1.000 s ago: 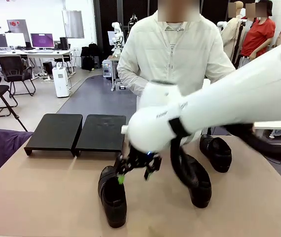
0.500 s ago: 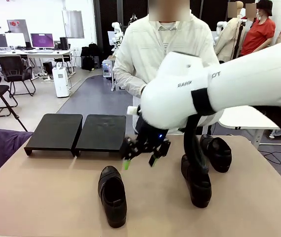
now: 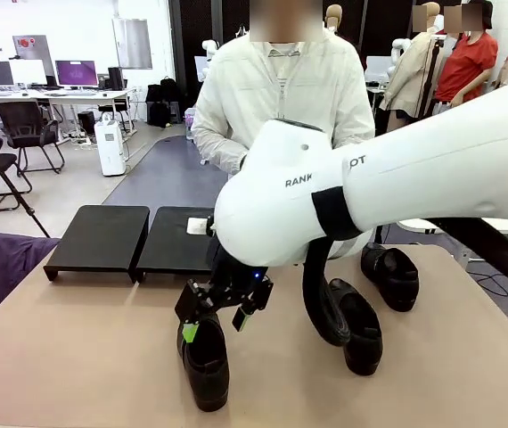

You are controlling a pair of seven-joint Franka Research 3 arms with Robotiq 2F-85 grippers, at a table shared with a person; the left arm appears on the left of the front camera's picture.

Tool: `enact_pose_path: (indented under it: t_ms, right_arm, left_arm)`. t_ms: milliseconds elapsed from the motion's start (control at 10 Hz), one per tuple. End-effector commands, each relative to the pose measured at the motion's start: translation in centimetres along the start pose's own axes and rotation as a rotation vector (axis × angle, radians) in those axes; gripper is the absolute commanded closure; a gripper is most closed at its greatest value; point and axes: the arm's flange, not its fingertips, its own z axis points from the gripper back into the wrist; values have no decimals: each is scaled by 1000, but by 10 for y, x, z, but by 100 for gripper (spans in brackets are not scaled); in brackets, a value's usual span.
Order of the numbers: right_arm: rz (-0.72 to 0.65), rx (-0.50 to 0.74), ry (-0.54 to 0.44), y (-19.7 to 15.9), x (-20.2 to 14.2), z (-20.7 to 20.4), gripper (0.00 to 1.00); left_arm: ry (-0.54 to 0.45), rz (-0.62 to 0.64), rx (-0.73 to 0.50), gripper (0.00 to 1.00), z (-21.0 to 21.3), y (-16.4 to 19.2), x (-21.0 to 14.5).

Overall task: Organize the shoes by placing them on the stand.
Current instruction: Pick up one Shoe and place it in the middle of the table.

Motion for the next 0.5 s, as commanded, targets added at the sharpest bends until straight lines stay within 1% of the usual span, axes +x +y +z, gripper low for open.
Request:
enact_pose_path:
  t_ms: [0, 100, 200, 300, 400]
  right_arm:
    - [-38, 55, -15, -48, -1, 40, 0]
    - [-74, 79, -1, -82, -15, 78, 0]
    - [-132, 82, -8, -123, -34, 126, 0]
    - [-234, 99, -45, -170, -63, 180, 0]
    - [-347, 134, -88, -212, -91, 222, 0]
  left_arm:
    - [-11, -17, -17, 0, 0, -1, 0]
    - [-11, -17, -17, 0, 0, -1, 0]
    - [-11, -17, -17, 0, 0, -1, 0]
    - [-11, -17, -17, 0, 0, -1, 0]
    - [-11, -17, -17, 0, 0, -1, 0]
